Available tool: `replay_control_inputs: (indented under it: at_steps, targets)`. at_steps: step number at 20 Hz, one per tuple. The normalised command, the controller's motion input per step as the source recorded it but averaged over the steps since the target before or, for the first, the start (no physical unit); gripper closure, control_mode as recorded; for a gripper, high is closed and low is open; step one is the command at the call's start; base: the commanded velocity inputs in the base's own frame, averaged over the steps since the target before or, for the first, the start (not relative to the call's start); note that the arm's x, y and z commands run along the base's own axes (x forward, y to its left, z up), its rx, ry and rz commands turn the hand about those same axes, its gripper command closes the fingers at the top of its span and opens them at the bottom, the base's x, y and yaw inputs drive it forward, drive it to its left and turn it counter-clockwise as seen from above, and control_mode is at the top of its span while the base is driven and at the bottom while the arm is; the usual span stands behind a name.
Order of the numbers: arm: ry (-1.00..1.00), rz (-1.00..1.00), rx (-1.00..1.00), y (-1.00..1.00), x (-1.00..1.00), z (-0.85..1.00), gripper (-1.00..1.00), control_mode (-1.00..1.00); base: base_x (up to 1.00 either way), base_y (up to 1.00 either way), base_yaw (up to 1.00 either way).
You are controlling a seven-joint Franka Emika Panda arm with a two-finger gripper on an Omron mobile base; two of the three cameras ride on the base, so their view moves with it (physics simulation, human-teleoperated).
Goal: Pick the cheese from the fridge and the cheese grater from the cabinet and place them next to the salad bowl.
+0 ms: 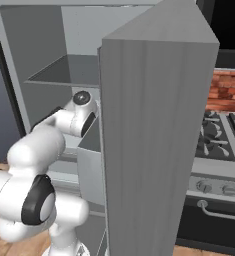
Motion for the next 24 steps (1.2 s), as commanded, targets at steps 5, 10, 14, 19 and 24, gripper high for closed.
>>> replay_control_inputs:
  at_steps: [5, 10, 14, 19, 24]
  targets:
    - [0.00, 0.00, 0.00, 0.00, 0.19, -0.14, -1.00, -1.00, 0.00, 0.00, 0.00]
    - [0.00, 0.00, 0.00, 0.00, 0.23, -0.03, -1.00, -1.00, 0.00, 0.00, 0.00]
    - [0.00, 0.00, 0.00, 0.00, 0.25, -0.01, -1.00, -1.00, 0.00, 0.00, 0.00]
    - [0.00, 0.00, 0.00, 0.00, 0.25, -0.05, -1.00, -1.00, 0.00, 0.00, 0.00]
    - [0.00, 0.00, 0.00, 0.00, 0.24, -0.14, -1.00, -1.00, 0.00, 0.00, 0.00]
